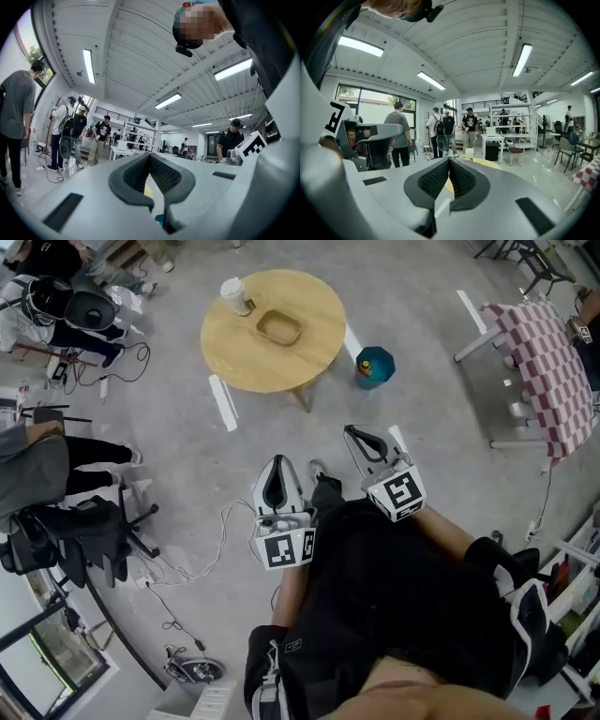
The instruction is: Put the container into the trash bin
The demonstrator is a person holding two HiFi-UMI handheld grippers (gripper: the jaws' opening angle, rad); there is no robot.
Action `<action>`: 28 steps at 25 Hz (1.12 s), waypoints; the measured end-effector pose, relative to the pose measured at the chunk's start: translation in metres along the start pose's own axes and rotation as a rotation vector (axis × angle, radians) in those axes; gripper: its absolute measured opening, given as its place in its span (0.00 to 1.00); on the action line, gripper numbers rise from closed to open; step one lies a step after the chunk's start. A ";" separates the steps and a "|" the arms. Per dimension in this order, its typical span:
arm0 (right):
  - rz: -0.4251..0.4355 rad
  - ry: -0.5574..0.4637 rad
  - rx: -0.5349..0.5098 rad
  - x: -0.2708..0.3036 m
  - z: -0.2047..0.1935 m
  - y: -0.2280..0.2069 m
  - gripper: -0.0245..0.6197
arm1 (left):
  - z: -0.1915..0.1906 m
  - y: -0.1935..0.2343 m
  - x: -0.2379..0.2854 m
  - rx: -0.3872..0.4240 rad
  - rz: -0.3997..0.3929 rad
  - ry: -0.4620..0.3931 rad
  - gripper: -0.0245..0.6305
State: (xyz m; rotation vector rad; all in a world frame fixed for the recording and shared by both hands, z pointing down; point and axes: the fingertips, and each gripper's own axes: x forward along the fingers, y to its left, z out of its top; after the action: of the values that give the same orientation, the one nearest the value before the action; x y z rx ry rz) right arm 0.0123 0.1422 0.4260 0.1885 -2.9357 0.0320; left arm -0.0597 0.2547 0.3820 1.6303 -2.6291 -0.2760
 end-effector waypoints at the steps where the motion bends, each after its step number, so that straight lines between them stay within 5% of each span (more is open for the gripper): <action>1: -0.003 0.001 0.000 0.014 0.003 0.001 0.08 | 0.001 0.011 0.008 -0.002 -0.006 0.002 0.05; 8: -0.021 0.015 0.000 0.094 0.015 -0.004 0.08 | 0.008 0.074 0.054 0.013 -0.032 0.014 0.05; 28: 0.044 0.091 -0.022 0.253 0.010 -0.062 0.08 | -0.002 0.155 0.172 -0.034 0.023 0.035 0.05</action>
State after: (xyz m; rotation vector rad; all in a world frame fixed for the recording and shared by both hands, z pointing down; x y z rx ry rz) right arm -0.2279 0.0488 0.4674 0.1155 -2.8475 0.0140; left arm -0.2737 0.1681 0.3995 1.5787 -2.6014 -0.2862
